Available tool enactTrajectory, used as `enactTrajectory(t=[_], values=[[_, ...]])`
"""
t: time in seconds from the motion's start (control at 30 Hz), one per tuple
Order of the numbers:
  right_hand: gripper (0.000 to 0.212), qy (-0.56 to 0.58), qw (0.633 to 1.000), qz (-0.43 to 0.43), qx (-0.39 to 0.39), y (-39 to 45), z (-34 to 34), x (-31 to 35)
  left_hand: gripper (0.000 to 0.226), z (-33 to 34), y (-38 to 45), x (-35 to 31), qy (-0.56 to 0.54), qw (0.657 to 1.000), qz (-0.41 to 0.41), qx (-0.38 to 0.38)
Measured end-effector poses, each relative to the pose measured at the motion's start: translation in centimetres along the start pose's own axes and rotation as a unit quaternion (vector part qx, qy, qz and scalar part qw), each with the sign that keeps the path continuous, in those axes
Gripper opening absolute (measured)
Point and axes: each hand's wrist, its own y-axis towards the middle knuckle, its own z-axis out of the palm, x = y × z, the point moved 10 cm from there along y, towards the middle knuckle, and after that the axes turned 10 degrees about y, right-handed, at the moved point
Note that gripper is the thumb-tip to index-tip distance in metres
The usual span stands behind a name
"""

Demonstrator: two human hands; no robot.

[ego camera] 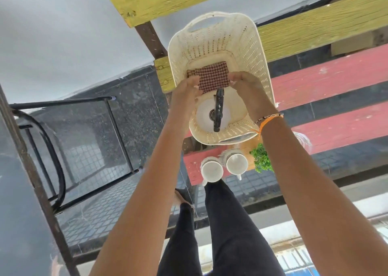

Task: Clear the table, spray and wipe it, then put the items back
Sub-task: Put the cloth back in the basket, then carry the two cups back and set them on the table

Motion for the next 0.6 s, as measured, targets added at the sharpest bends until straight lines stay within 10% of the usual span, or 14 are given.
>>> enactTrajectory(t=[0.23, 0.6], values=[[0.023, 0.035, 0.991, -0.122, -0.034, -14.5, -2.0, -1.3, 0.023, -4.9, -12.0, 8.5, -0.019, 0.997, -0.058, -0.055], [0.023, -0.075, 0.985, 0.023, -0.153, -19.3, -5.1, -18.0, 0.025, 0.8, -13.9, 21.5, 0.147, 0.970, -0.172, 0.087]])
